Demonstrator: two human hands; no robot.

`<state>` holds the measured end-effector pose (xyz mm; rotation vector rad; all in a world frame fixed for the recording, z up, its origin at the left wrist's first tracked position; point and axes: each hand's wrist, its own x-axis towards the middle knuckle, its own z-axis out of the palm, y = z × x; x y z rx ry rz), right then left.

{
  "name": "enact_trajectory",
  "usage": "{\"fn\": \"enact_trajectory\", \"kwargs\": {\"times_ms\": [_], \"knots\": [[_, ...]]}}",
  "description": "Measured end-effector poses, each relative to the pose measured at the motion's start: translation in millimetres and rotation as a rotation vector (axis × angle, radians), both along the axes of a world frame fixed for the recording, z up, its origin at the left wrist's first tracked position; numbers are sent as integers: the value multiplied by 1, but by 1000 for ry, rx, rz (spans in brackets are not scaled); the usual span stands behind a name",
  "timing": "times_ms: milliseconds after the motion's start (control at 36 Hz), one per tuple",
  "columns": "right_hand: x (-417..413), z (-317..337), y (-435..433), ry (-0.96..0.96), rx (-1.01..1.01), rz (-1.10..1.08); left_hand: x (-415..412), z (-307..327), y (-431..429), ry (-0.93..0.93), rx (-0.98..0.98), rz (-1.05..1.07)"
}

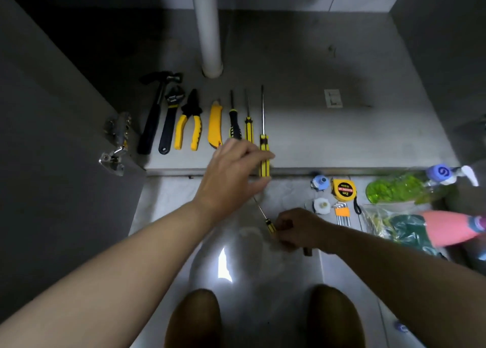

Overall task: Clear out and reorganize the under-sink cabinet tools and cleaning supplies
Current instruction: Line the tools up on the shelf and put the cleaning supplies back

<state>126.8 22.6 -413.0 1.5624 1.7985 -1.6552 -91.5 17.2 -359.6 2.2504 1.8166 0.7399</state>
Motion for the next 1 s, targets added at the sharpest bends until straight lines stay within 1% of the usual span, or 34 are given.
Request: {"fn": "enact_trajectory", "kwargs": {"times_ms": [56,111,167,222,278,361,389,444,611,806,889,1000], "knots": [[2,22,19,159,-225,-89,-4,11,21,-1,-11,32],[5,43,40,255,-314,-118,-8,21,42,-6,-53,57],[6,60,59,332,-310,-208,-11,27,60,31,-97,72],[4,71,77,382,-221,-342,-12,29,75,86,-147,69],[-1,74,90,313,-4,-415,-10,27,84,158,-177,49],[-15,65,104,87,372,-450,-4,18,90,226,-192,31],[-20,62,107,16,460,-452,-3,14,92,240,-196,29],[-28,57,112,-72,555,-459,-1,6,94,266,-205,19],[-57,46,119,-183,600,-424,-6,-7,101,322,-208,16],[-70,44,116,-259,660,-388,-7,-13,100,316,-190,47],[-69,43,114,-230,694,-367,-7,-16,97,285,-168,71],[-64,43,114,-138,735,-365,-8,-17,95,244,-149,134]]}}
